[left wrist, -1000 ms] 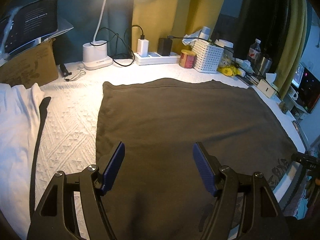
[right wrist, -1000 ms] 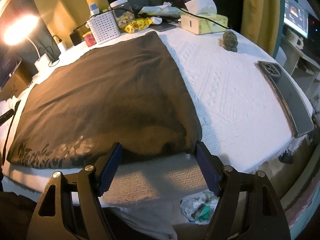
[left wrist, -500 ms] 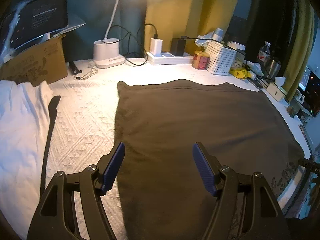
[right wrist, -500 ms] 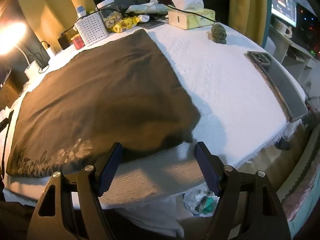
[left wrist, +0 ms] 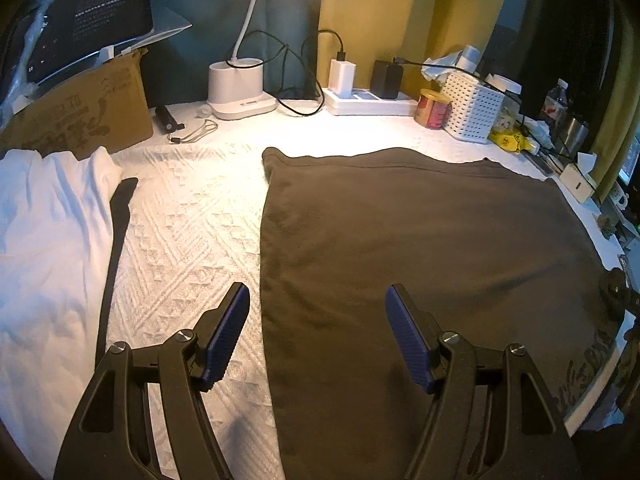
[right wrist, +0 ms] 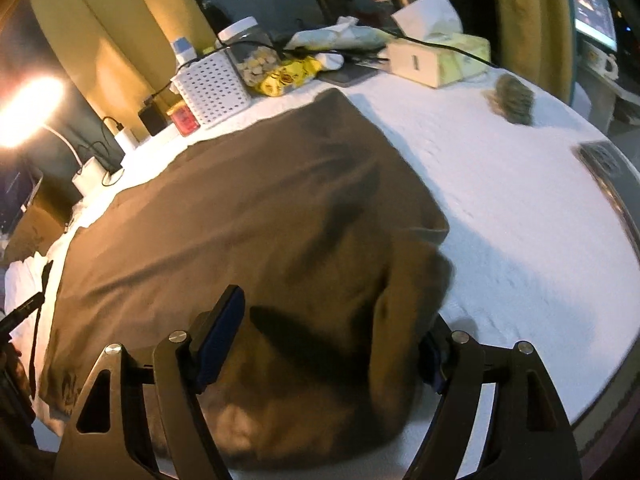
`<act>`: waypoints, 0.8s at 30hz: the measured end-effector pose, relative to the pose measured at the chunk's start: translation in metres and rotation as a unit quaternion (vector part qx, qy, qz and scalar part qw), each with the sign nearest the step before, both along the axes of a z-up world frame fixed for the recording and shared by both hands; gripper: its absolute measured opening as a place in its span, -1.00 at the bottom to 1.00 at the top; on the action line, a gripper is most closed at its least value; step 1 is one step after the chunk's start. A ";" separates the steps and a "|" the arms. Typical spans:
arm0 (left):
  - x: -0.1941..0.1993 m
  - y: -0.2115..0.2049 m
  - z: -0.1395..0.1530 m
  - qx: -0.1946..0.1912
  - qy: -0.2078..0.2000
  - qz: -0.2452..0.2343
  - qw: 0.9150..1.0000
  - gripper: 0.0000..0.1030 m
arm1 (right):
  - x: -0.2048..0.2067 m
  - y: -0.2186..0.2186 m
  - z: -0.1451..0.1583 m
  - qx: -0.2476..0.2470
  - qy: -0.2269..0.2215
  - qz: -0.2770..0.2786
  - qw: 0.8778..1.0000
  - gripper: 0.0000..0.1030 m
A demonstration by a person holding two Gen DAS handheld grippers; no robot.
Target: Fold small clothes
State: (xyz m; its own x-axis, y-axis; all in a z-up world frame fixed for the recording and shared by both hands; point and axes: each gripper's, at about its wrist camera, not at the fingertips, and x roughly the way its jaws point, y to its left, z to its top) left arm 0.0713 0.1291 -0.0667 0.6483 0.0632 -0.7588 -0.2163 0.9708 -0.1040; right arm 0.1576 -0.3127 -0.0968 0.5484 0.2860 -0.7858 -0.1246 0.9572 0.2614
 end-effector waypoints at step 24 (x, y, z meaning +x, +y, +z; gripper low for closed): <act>0.018 0.013 -0.006 -0.011 0.003 -0.010 1.000 0.36 | 0.052 0.067 0.013 0.003 -0.046 0.113 0.993 -0.62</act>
